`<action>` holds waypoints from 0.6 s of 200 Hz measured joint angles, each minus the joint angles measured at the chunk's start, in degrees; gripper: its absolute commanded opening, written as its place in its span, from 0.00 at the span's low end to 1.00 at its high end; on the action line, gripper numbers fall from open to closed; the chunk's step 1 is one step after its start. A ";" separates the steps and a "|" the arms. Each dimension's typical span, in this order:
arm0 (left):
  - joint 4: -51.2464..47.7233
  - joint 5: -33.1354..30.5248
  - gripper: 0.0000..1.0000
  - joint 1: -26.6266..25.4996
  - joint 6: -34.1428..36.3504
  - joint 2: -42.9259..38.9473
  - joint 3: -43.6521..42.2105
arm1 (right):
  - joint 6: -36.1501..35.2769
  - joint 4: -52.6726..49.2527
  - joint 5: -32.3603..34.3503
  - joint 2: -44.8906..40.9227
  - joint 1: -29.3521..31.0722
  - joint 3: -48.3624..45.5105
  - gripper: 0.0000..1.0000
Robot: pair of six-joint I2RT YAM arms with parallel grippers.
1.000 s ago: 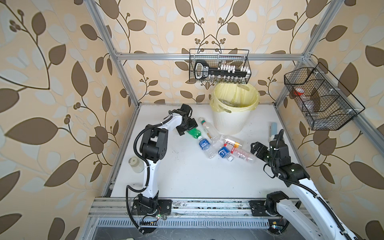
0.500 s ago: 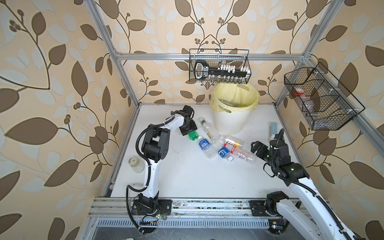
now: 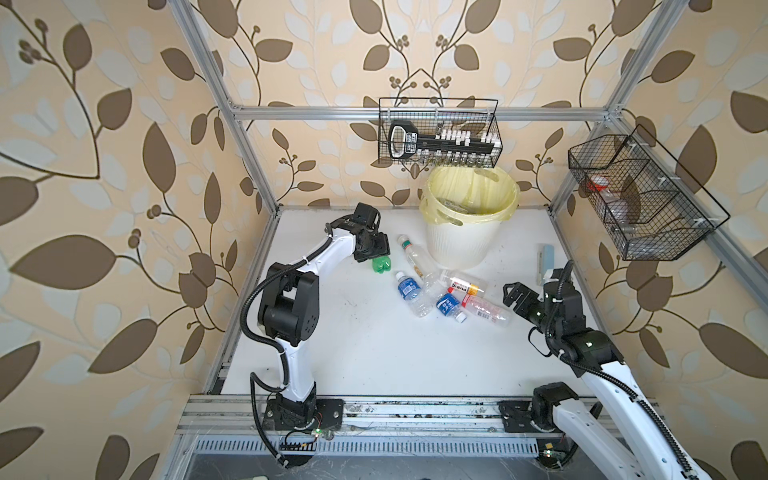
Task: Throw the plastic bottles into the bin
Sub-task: 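Lift the green Sprite bottle with left gripper and carry it toward the bin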
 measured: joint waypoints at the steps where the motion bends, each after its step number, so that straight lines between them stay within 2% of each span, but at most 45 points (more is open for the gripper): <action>1: -0.02 0.09 0.66 0.00 0.09 -0.11 0.00 | 0.00 0.00 -0.04 0.00 0.00 0.00 1.00; 57: -1.53 4.13 0.65 0.00 5.44 -5.40 -0.85 | 0.83 -1.14 -2.01 -0.39 0.00 -0.15 1.00; 120: -5.95 8.13 0.66 0.00 10.45 -7.58 -0.68 | 1.29 -2.67 -3.04 -2.23 0.00 -0.31 1.00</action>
